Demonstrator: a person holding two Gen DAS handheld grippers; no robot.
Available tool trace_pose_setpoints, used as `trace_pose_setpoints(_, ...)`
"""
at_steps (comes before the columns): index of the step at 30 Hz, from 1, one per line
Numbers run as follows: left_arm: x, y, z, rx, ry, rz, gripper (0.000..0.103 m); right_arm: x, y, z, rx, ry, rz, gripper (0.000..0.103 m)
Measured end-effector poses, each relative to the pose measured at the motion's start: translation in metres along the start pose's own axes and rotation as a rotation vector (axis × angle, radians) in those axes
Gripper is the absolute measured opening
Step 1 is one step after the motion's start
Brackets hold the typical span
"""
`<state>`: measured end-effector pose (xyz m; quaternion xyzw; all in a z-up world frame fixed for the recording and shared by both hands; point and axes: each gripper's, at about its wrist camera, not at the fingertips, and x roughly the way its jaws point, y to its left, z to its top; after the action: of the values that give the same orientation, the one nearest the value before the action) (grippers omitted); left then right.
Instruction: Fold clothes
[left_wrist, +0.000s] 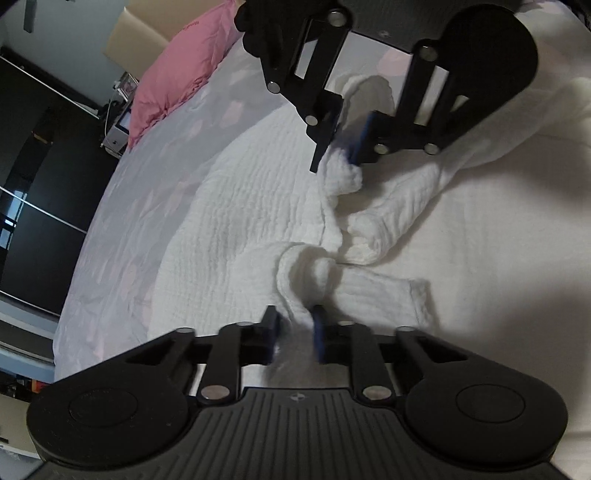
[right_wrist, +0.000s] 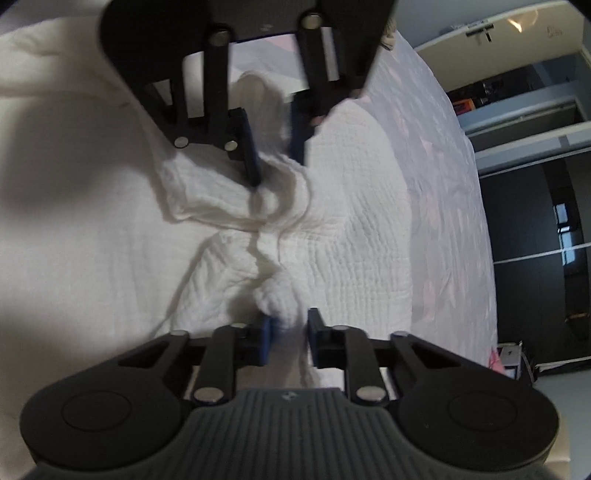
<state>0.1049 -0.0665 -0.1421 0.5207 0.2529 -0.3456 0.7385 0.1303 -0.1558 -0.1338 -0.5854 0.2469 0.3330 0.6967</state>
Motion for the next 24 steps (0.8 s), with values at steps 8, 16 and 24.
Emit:
trace_pose_setpoints(8,-0.039,0.029,-0.009,-0.144,-0.088,0.014,0.007,-0.026,-0.05,-0.007,0.335,-0.087,0.027,0.014)
trace_pose_setpoints(16,-0.036,0.022,-0.025,-0.175,-0.085,-0.026,0.007,-0.024,-0.055,-0.026,0.564,-0.123,0.164,0.014)
trace_pose_setpoints(24,-0.014,0.008,-0.03,-0.208,-0.026,-0.085,0.008,0.01,-0.022,-0.022,0.539,-0.049,0.2,0.018)
